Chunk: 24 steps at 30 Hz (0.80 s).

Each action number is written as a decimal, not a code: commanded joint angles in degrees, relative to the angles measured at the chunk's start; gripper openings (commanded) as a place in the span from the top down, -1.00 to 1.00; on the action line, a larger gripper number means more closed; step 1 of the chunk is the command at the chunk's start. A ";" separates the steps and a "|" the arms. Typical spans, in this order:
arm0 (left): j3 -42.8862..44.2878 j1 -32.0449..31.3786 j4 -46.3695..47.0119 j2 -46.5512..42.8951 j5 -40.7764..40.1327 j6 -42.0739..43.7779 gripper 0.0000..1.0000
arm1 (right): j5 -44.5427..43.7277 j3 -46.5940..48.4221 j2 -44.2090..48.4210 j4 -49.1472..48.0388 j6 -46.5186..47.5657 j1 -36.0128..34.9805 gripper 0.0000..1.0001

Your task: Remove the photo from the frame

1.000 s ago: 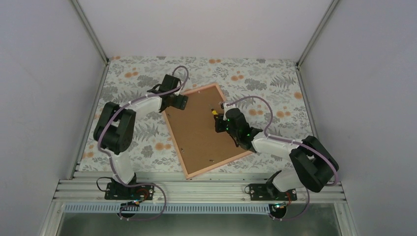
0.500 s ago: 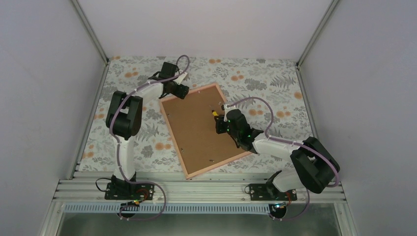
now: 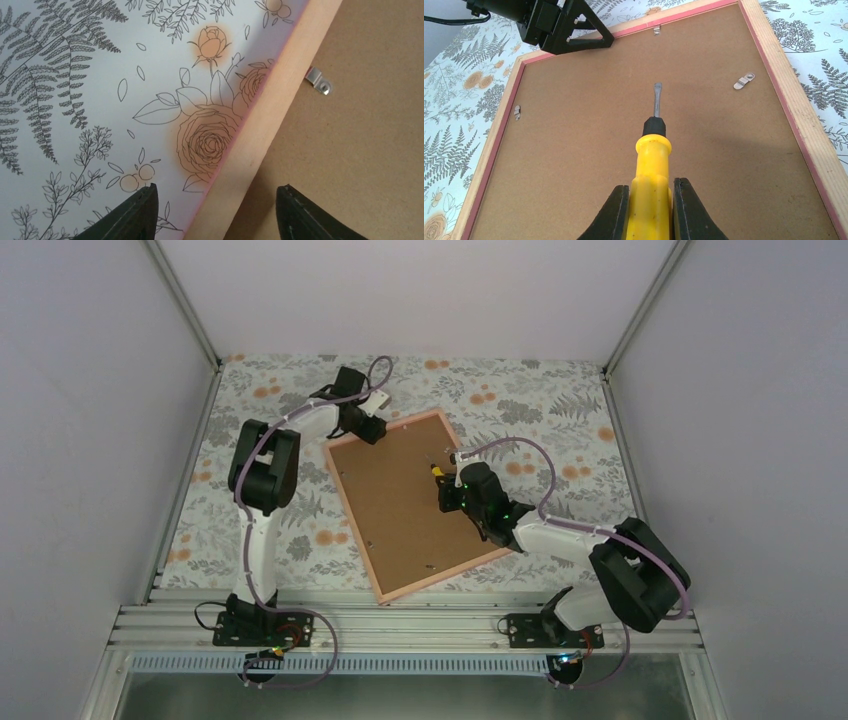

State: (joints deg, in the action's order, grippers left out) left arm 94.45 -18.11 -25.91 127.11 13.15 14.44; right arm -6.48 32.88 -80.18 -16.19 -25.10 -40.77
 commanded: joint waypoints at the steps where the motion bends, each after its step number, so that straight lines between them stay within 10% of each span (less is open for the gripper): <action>1: 2.54 0.56 -2.61 2.87 1.40 0.70 -0.06 | 0.03 0.72 -0.59 -1.83 0.66 0.43 0.92; 24: -18.55 5.80 2.19 -12.77 -11.55 -21.20 0.53 | 2.03 2.40 -1.12 -1.15 0.40 0.34 0.92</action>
State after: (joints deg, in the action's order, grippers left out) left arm 80.03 -12.86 -23.20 117.75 7.94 2.09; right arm -5.02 33.56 -81.08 -16.10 -25.04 -40.77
